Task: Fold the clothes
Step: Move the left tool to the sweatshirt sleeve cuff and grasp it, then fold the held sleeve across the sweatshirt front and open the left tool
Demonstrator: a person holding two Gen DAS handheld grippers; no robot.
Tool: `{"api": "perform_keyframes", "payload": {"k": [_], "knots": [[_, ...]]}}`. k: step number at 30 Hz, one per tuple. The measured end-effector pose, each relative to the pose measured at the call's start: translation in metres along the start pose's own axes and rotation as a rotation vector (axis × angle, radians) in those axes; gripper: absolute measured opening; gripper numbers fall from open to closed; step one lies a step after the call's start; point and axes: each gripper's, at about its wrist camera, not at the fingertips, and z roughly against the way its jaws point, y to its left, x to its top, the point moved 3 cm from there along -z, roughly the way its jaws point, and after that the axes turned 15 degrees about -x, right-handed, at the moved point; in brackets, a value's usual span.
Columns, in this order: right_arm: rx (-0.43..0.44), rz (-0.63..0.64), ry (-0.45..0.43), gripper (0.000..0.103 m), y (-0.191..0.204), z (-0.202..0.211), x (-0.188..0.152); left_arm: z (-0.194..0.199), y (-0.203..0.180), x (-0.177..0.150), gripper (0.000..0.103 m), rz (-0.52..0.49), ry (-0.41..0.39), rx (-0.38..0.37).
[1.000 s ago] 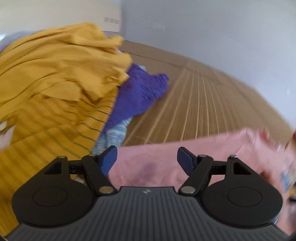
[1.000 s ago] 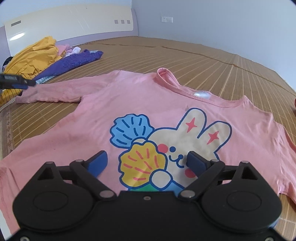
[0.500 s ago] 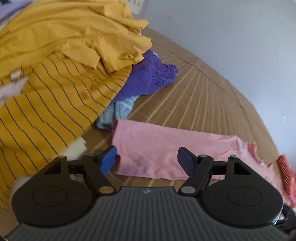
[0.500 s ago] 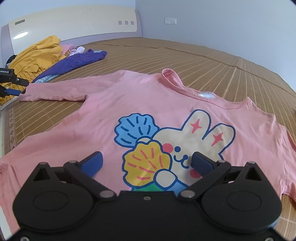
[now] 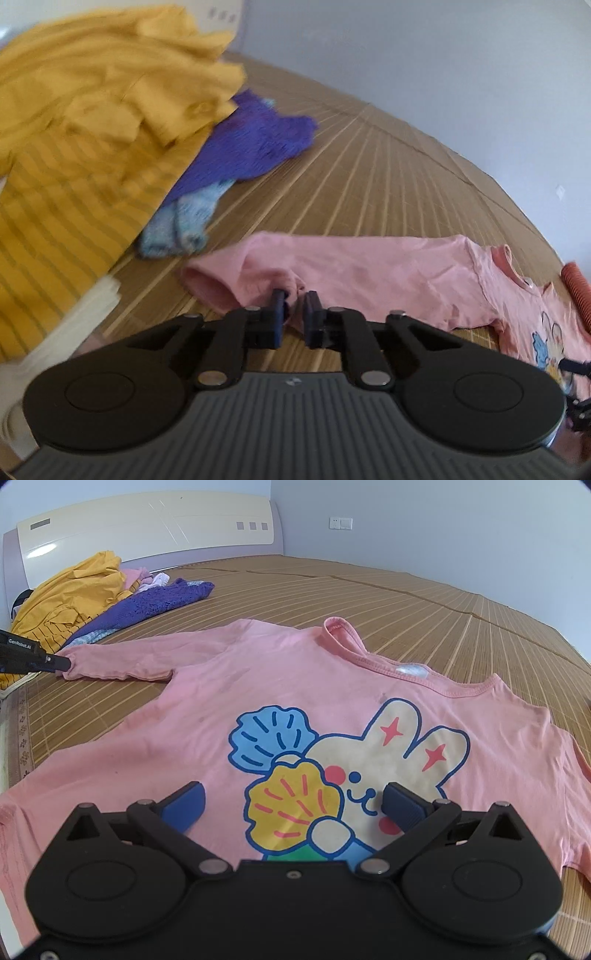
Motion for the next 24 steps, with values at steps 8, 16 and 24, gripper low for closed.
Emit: {"api": "perform_keyframes", "payload": {"k": [8, 16, 24], "knots": [[-0.002, -0.002, 0.000, 0.103, 0.001, 0.001, 0.000, -0.021, -0.068, 0.014, 0.010, -0.189, -0.039, -0.175], [0.002, -0.007, 0.001, 0.103, 0.000, 0.001, 0.000, -0.066, -0.173, 0.026, 0.010, -0.374, 0.032, -0.375], [0.003, -0.010, 0.001, 0.103, 0.000, 0.000, 0.000, -0.093, -0.242, 0.025, 0.010, -0.493, 0.068, -0.521]]}}
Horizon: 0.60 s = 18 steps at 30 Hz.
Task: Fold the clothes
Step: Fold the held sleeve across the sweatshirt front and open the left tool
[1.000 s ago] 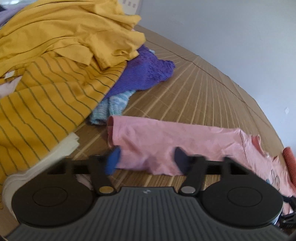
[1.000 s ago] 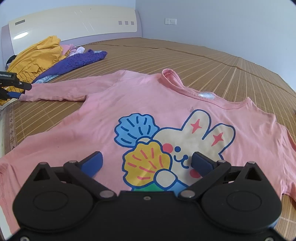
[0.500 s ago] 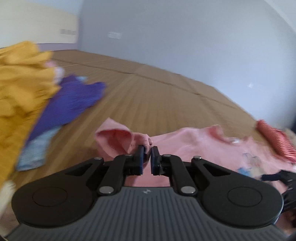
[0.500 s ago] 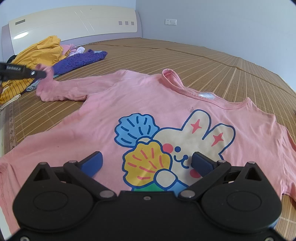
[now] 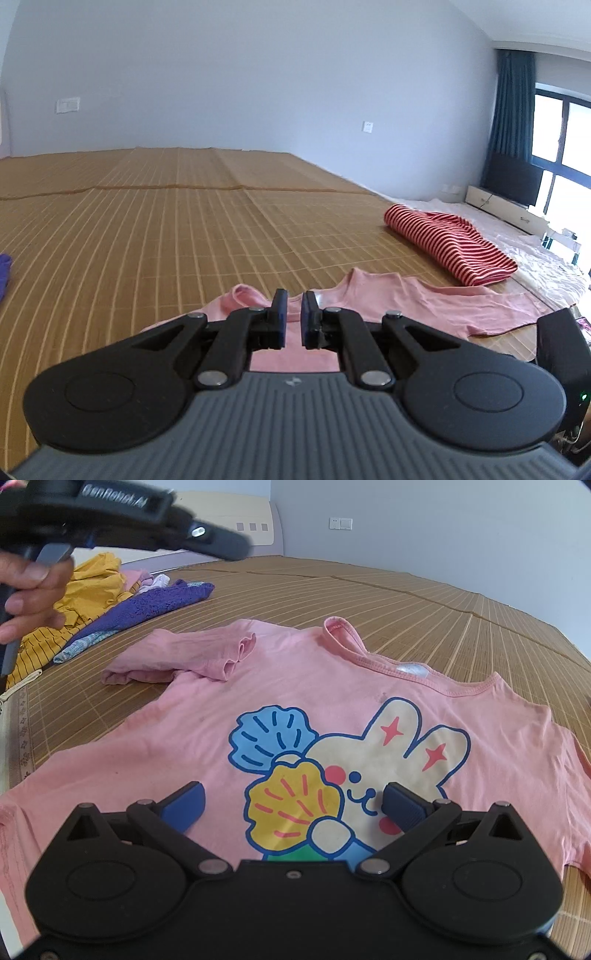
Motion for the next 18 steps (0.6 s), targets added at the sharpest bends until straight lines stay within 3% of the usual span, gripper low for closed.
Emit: {"api": "perform_keyframes", "payload": {"k": [8, 10, 12, 14, 18], "knots": [[0.002, -0.002, 0.001, 0.103, 0.000, 0.000, 0.000, 0.001, 0.025, -0.025, 0.012, -0.018, 0.103, 0.123], [0.003, -0.001, 0.000, 0.103, -0.001, 0.000, -0.001, 0.004, 0.034, -0.036, 0.019, -0.028, 0.128, 0.174], [0.000, 0.002, -0.001, 0.103, -0.001, 0.000, 0.000, 0.008, 0.045, -0.045, 0.044, -0.009, 0.148, 0.206], [0.001, 0.001, -0.003, 0.103, -0.001, 0.000, -0.001, 0.010, 0.054, -0.050, 0.045, 0.020, 0.144, 0.203], [-0.005, 0.006, -0.011, 0.103, 0.000, 0.002, 0.000, 0.008, 0.058, -0.061, 0.051, -0.023, 0.154, 0.187]]}}
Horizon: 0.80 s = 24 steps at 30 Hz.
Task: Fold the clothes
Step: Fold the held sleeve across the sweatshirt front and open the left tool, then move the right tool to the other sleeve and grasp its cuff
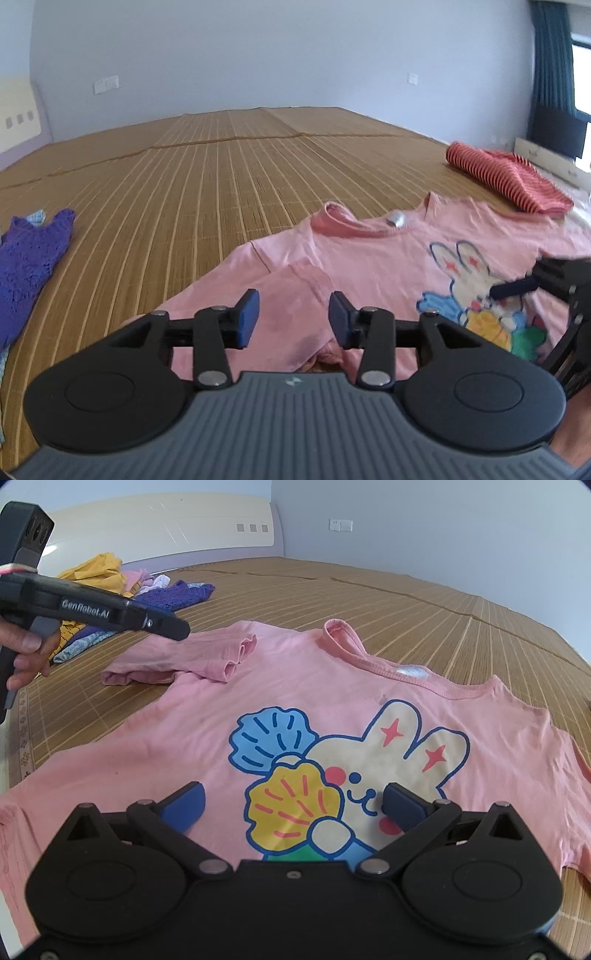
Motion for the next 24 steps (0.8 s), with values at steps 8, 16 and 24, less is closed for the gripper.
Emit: {"api": "perform_keyframes", "payload": {"k": [8, 16, 24], "knots": [[0.012, -0.095, -0.117, 0.098, -0.010, 0.037, 0.034, 0.004, 0.004, -0.014, 0.056, 0.005, 0.021, -0.018], [0.155, -0.296, -0.110, 0.067, 0.011, -0.012, 0.109, 0.007, 0.024, -0.020, 0.058, 0.046, 0.053, 0.009], [0.123, -0.229, 0.041, 0.056, 0.047, -0.084, 0.106, 0.006, 0.030, -0.023, 0.060, 0.058, 0.062, 0.011]]}}
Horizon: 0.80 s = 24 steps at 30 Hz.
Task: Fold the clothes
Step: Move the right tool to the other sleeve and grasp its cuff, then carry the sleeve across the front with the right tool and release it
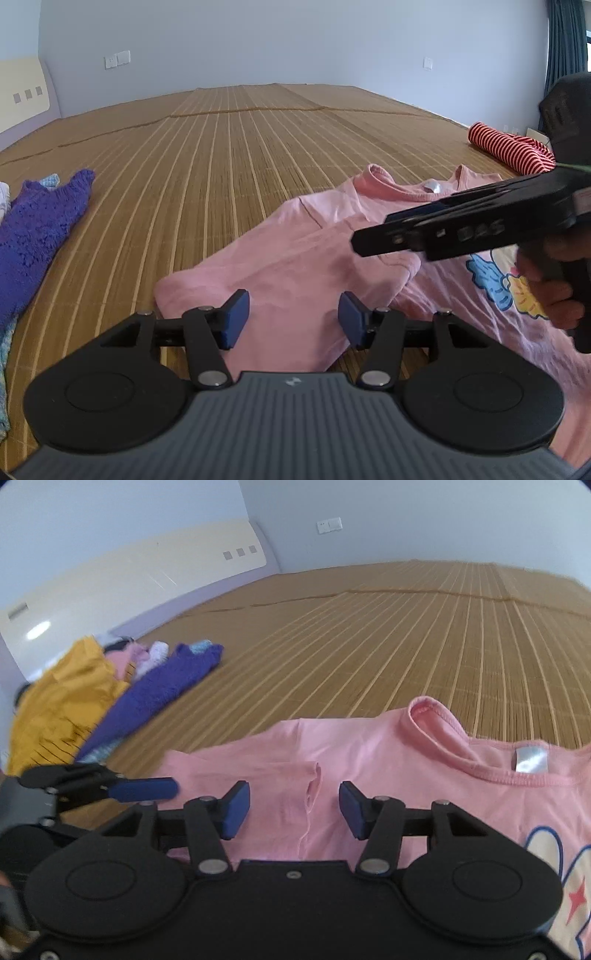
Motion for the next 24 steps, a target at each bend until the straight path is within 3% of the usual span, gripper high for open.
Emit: {"api": "perform_keyframes", "payload": {"k": [3, 7, 9, 11, 15, 19, 24], "knots": [[-0.016, 0.017, -0.002, 0.052, 0.003, -0.008, -0.003, 0.000, -0.001, 0.001, 0.060, -0.005, 0.002, 0.004], [0.014, 0.015, -0.002, 0.028, 0.005, -0.008, -0.004, -0.002, -0.001, 0.001, 0.061, -0.009, 0.005, 0.007], [0.027, 0.017, 0.007, 0.024, 0.006, -0.007, -0.006, -0.004, -0.002, 0.000, 0.061, -0.013, 0.012, 0.010], [0.029, 0.036, 0.007, 0.010, 0.007, -0.004, -0.006, -0.005, -0.003, 0.000, 0.061, -0.014, 0.017, 0.011], [0.053, -0.017, 0.008, 0.005, 0.003, 0.005, -0.004, -0.004, -0.004, 0.001, 0.061, -0.006, 0.020, 0.006], [0.003, -0.018, -0.075, 0.005, -0.002, 0.023, 0.002, -0.002, -0.008, 0.002, 0.061, -0.016, 0.019, -0.003], [-0.057, -0.045, -0.110, 0.005, -0.019, 0.035, 0.008, -0.003, -0.012, 0.002, 0.062, -0.023, 0.024, -0.010]]}}
